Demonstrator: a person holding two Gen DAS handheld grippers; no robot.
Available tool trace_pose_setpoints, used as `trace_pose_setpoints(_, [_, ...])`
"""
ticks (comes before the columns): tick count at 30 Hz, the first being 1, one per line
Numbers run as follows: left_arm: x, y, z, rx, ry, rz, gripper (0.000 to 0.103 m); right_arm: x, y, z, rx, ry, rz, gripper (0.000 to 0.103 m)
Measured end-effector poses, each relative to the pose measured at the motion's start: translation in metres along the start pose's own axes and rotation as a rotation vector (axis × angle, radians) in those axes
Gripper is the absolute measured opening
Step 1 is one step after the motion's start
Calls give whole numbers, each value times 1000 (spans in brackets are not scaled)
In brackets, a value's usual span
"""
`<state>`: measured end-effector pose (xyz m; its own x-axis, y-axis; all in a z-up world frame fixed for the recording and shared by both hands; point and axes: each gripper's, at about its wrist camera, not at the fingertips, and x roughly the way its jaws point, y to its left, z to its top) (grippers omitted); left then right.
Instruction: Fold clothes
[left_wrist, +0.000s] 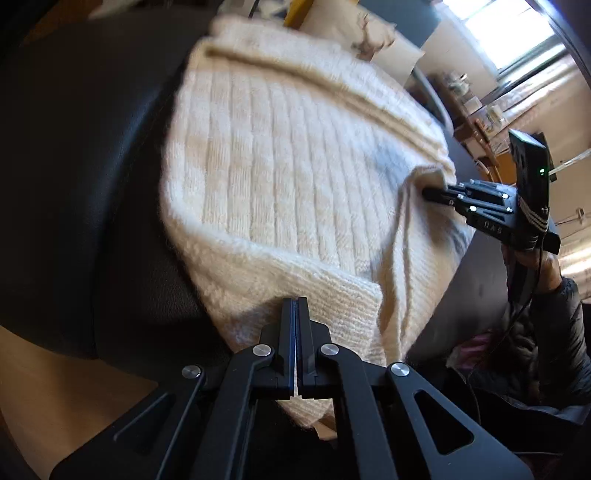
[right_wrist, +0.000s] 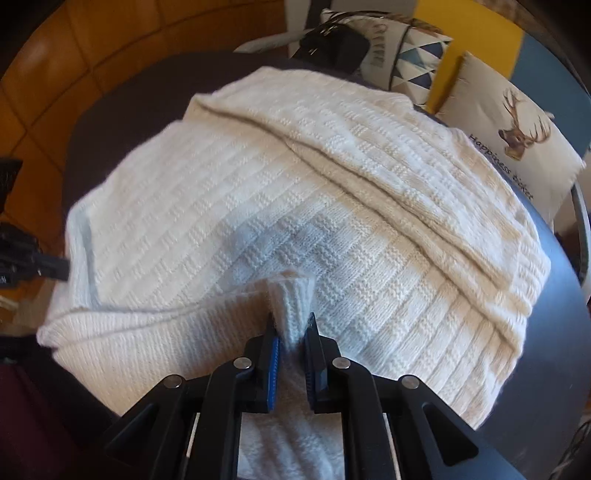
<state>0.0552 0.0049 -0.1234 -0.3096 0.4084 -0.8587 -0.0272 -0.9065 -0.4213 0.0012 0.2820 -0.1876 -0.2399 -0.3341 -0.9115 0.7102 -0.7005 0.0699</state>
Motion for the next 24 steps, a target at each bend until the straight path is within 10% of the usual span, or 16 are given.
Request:
trace_pose_setpoints(6, [-29,-20,-8,250,-138,18,2,-25,-4,-14,72,-65,50,10])
trace_pose_setpoints(8, [-31,-26,-12,400,-152,71,37,-27,-8,-17,78,-52,48,10])
trace_pose_setpoints(11, [-34,-35,-17,624,-170,151,55,-23,-11,-22,90,-21,47,10])
trace_pose_setpoints(20, [-16,-41,-14,1124,56,245,61,-11,-13,-27,147,3,87,10])
trace_pose_setpoints(24, [-4,-43,-3,1250,235,176,60,-9,-16,-26,155,18,102,10])
